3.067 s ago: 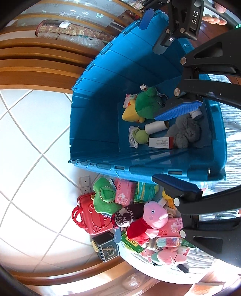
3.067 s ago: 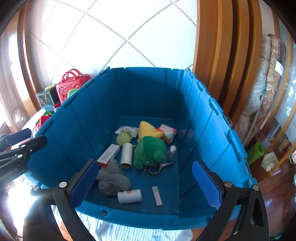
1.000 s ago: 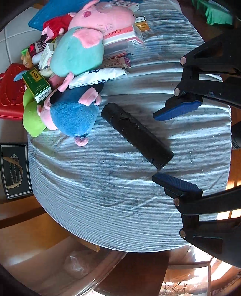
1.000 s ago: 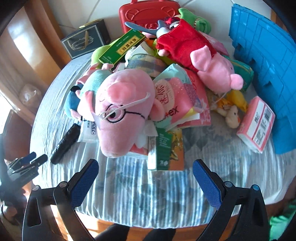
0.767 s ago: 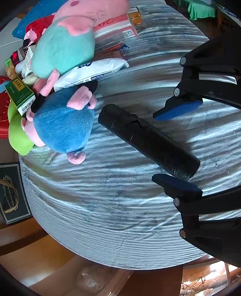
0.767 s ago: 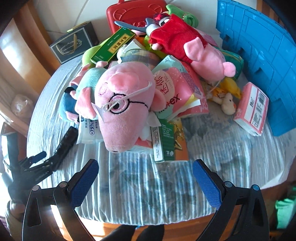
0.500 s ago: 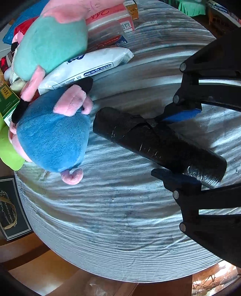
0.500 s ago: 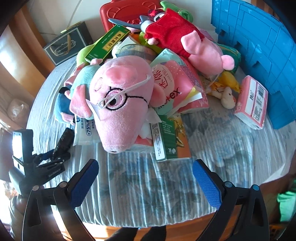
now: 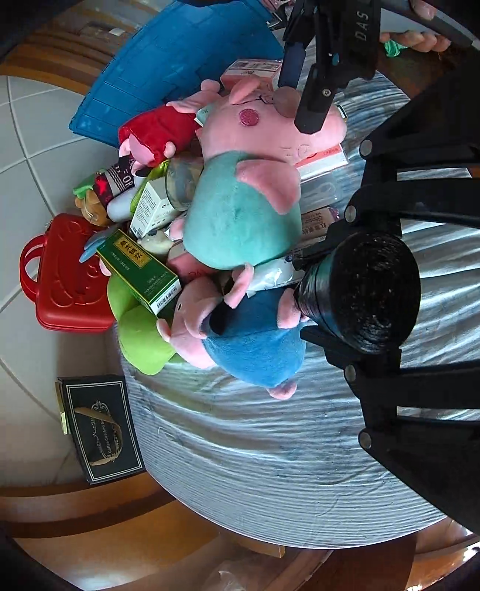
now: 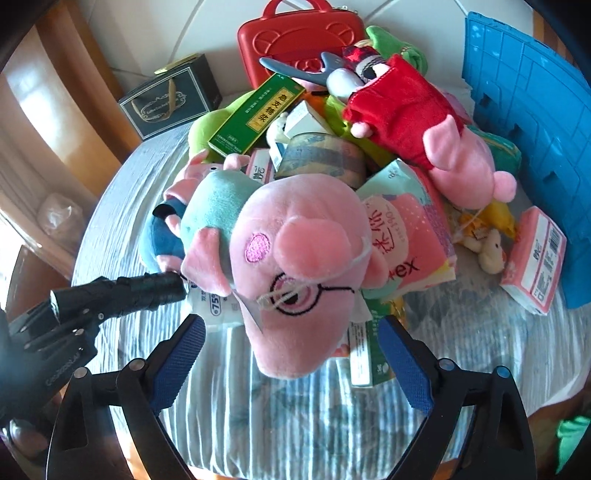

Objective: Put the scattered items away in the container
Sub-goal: 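Grasp black wrapped roll with left gripper while right gripper grasps pink pig plush, then lift the black roll and pig plush and carry both over the bin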

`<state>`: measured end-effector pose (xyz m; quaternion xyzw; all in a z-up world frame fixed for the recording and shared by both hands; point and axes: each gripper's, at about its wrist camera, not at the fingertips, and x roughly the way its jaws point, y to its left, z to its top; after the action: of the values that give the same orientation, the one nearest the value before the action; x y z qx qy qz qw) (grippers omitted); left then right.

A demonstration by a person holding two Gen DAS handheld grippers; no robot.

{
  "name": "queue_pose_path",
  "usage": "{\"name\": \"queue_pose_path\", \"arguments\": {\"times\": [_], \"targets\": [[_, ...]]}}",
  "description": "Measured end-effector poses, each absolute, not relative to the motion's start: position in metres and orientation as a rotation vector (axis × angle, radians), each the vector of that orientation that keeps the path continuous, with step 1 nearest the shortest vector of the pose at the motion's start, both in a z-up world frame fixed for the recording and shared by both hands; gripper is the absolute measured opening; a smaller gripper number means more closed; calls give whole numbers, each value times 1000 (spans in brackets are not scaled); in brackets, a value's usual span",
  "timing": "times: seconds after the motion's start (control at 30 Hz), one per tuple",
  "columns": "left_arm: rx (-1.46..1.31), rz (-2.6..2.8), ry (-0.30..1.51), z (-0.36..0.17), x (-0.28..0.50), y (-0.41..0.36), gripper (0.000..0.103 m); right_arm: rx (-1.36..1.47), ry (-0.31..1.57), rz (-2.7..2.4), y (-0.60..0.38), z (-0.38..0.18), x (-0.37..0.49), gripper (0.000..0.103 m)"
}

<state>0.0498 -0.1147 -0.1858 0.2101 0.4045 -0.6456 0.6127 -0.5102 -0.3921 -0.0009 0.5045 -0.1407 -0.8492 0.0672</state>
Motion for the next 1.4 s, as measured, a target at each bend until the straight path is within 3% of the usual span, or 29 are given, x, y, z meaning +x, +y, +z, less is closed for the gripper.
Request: {"name": "queue_pose_path", "arguments": {"times": [0.17, 0.3, 0.53, 1.07, 1.4], "targets": [[506, -1476, 922, -190, 41, -123, 35, 1543, -399, -2542, -399, -17, -532, 93], [549, -1448, 948, -204, 40, -126, 35, 1591, -386, -2524, -403, -36, -545, 68], [574, -1429, 1028, -226, 37, -119, 35, 1511, -400, -2558, -401, -22, -535, 59], [338, -1550, 716, -79, 43, -78, 35, 1147, -374, -2826, -383, 110, -477, 57], [289, -1572, 582, -16, -11, -70, 35, 975, -388, -2956, -318, 160, -440, 57]]}}
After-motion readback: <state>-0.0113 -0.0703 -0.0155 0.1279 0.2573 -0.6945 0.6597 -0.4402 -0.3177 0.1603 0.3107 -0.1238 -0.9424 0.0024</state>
